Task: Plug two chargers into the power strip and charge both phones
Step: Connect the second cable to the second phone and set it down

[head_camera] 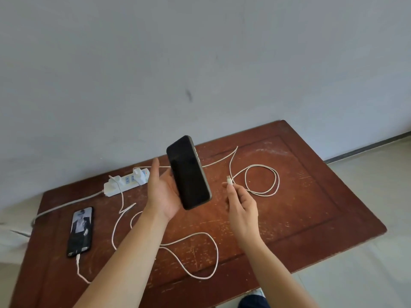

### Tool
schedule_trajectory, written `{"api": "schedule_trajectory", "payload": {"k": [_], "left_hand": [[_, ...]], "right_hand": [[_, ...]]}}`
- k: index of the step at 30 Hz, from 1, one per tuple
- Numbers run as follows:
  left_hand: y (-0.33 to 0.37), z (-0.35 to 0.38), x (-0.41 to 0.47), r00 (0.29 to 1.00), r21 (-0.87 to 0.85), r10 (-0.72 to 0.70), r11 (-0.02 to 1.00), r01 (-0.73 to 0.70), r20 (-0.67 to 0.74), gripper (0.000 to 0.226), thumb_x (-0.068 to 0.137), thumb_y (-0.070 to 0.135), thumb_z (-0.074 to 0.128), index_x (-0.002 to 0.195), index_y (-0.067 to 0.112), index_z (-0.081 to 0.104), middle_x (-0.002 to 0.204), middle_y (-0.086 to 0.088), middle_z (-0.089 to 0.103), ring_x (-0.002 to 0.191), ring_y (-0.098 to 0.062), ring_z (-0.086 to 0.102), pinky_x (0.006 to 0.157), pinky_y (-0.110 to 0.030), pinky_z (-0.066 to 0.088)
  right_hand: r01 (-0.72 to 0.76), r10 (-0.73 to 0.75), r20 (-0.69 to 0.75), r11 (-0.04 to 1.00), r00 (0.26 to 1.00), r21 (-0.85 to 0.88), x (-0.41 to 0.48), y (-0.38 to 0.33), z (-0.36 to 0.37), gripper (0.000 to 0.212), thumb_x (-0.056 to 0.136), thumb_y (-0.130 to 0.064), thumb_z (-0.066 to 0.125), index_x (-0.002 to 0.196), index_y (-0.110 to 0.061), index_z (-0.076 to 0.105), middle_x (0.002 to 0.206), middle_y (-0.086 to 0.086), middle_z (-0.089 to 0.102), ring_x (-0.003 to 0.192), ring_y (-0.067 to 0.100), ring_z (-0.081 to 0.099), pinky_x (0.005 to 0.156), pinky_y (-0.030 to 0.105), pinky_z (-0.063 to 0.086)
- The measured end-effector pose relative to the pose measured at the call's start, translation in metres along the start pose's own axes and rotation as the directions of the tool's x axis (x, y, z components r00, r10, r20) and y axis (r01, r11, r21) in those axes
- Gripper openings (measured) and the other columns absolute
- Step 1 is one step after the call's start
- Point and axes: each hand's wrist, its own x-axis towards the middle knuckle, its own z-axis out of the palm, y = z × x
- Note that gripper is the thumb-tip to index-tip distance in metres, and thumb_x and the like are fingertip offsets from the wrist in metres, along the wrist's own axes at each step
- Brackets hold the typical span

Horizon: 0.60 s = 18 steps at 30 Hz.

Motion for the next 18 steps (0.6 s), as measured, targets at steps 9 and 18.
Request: {"api": "schedule_trajectory", "payload": {"k": [9, 18], "left_hand": [[-0.009, 0.017, -0.006, 0.966, -0.422, -0.012, 0.898, 0.125, 0.260, 0.047, 0.104, 0.040, 0.045, 0.142, 0.013, 0.053, 0.145, -0.014, 0.055, 0.135, -0.033, 0.050, 0.109, -0.053, 0.043], [-0.011, 0.031, 0.001, 0.982, -0.439, 0.041, 0.897, 0.045, 0.186, 0.052, 0.092, 0.052, 0.056, 0.117, 0.008, 0.067, 0.118, -0.017, 0.067, 0.117, -0.040, 0.062, 0.105, -0.065, 0.040]], "right_hand": [[-0.028, 0.021, 0.047, 0.988, 0.999, 0.150, -0.020, -0.032, 0.003, 0.023, 0.094, -0.043, 0.061, 0.101, -0.033, 0.079, 0.070, -0.004, 0.064, 0.066, 0.011, 0.058, 0.059, 0.022, 0.050], [0.009, -0.014, 0.042, 0.993, 0.999, 0.117, -0.037, -0.038, -0.004, 0.013, 0.081, -0.040, 0.078, 0.087, -0.029, 0.083, 0.077, -0.002, 0.079, 0.069, 0.008, 0.072, 0.063, 0.018, 0.056]]}}
